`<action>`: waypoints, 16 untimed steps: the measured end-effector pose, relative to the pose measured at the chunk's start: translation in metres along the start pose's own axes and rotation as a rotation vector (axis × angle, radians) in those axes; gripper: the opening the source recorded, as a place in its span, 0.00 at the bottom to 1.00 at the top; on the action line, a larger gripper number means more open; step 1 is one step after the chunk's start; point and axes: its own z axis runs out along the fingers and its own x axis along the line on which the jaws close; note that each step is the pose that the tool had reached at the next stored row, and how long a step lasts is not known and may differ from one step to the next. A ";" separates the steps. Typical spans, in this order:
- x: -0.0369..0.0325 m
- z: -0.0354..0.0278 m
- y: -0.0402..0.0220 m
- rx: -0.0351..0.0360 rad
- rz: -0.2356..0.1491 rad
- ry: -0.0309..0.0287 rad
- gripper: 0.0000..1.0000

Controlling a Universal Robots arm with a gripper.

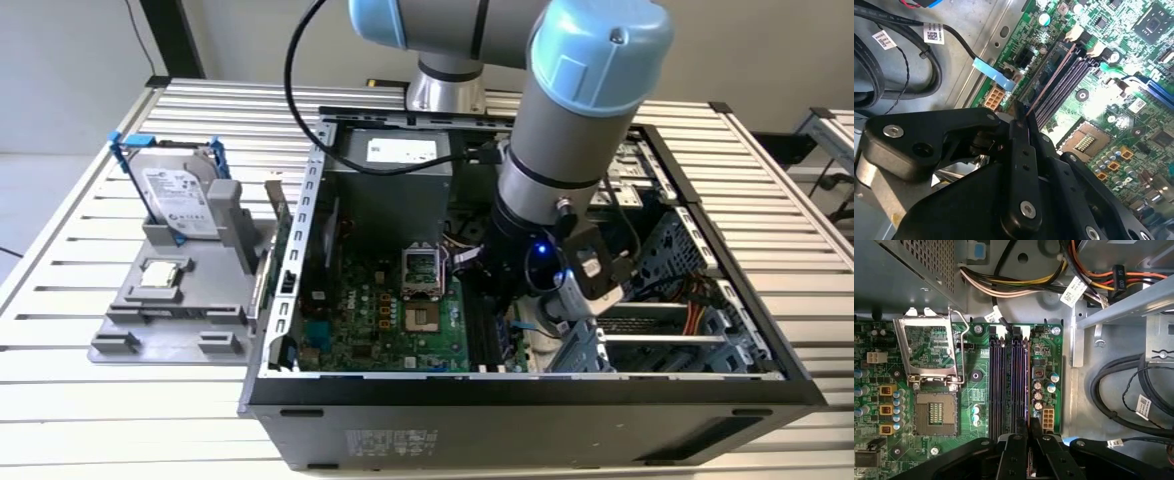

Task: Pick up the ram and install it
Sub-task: 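Insert the ram into the slot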

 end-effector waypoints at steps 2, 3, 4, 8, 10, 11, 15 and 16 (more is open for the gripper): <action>0.0000 -0.0042 0.0000 0.0006 0.000 0.0000 0.00; 0.0000 -0.0043 0.0001 0.0004 0.001 -0.0001 0.00; 0.0001 -0.0043 0.0001 0.0005 0.003 -0.0001 0.00; 0.0005 -0.0024 0.0006 0.0008 0.017 -0.0005 0.00; 0.0005 -0.0005 0.0010 0.0009 0.018 -0.0005 0.00; 0.0006 0.0005 0.0016 0.0009 0.019 -0.0005 0.00; 0.0006 0.0023 0.0030 0.0010 0.019 -0.0005 0.00; 0.0006 0.0029 0.0031 0.0009 0.019 -0.0006 0.00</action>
